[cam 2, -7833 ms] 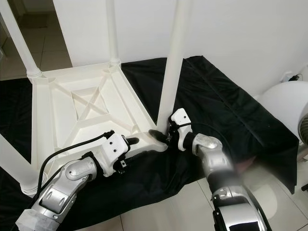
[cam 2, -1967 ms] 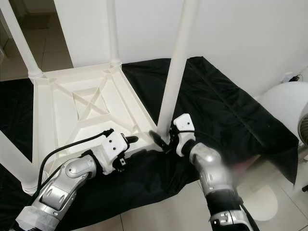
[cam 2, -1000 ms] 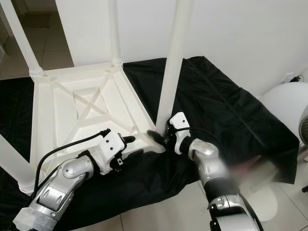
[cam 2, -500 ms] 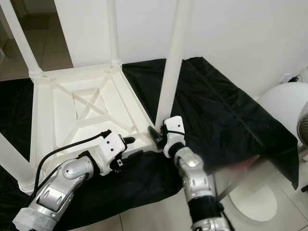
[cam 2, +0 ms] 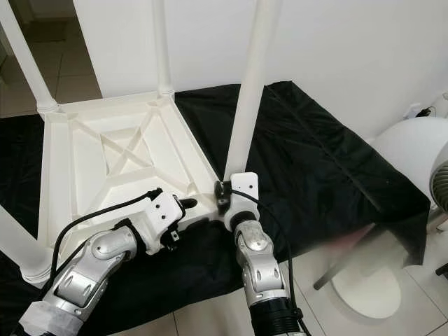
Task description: Building children table
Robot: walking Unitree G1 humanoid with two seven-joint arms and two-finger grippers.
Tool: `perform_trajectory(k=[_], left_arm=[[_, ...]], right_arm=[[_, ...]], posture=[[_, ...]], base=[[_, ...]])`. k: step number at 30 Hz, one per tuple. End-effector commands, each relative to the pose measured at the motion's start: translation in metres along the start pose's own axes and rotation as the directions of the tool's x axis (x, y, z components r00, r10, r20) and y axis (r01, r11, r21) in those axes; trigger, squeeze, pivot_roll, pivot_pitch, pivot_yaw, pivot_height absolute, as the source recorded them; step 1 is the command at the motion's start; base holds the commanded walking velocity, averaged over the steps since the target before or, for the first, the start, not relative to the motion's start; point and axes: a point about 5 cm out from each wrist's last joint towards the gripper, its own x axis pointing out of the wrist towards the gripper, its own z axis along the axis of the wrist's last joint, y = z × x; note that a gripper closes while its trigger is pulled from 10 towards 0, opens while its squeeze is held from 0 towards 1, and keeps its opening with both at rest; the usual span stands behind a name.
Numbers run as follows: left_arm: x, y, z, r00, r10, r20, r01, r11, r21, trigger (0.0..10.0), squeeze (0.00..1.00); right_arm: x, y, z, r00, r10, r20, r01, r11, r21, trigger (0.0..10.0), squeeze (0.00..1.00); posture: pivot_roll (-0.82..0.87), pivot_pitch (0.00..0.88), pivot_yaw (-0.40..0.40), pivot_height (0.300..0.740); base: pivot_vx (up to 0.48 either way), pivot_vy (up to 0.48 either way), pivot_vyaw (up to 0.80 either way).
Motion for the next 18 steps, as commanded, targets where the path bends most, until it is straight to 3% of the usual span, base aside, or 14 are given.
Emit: perform_trajectory(k=[1,2,3,13,14,17,18], left_arm=[[0.000,-0.001,-0.001,1.000,-0.006,-0.006,0.006,1.000,0.008,10.0,0.00],[0.000,-0.001,-0.001,1.000,-0.006,-0.006,0.006,1.000,0.008,10.0,0.00],[0.001,-0.001,-0.001,1.000,-0.006,-0.006,0.006,1.000,0.008,10.0,0.00],[0.000,-0.001,-0.001,1.000,0.003,-0.003,-0.003,1.000,0.004,10.0,0.00],[0.000,-0.001,-0.001,1.000,0.004,-0.002,-0.004,1.000,0.003,10.0,0.00],[0.000,-0.002,0.000,1.000,0.002,-0.001,-0.002,1.000,0.003,10.0,0.00],[0.000,-0.002,0.000,1.000,0.001,-0.001,-0.001,1.000,0.004,10.0,0.00]], right_arm=[[-0.005,0.002,-0.013,0.998,-0.011,-0.060,0.013,0.999,0.042,10.0,0.00],[-0.005,0.002,-0.013,0.998,-0.011,-0.060,0.013,0.999,0.042,10.0,0.00],[-0.006,-0.001,-0.012,0.999,-0.002,-0.050,0.004,0.999,0.043,10.0,1.00],[-0.013,-0.023,-0.008,0.994,0.106,0.000,-0.106,0.993,0.059,10.0,1.00],[-0.015,-0.034,-0.007,0.988,0.154,0.002,-0.154,0.988,0.030,10.0,1.00],[-0.015,-0.046,-0.004,0.984,0.180,0.010,-0.179,0.983,-0.028,10.0,1.00],[-0.014,-0.051,-0.001,0.980,0.196,0.014,-0.195,0.979,-0.055,10.0,0.53]], posture=[[-0.04,0.025,-0.008,0.740],[-0.04,0.025,-0.008,0.740],[-0.04,0.025,-0.010,0.740],[-0.04,0.026,-0.019,0.740],[-0.04,0.026,-0.019,0.740],[-0.04,0.026,-0.019,0.740],[-0.04,0.025,-0.018,0.740]], base=[[0.000,0.000,0.00],[0.000,0.000,0.00],[0.000,0.000,0.00],[0.000,0.000,0.00],[0.000,0.000,0.00],[0.000,0.000,0.00],[0.000,0.000,0.00]])
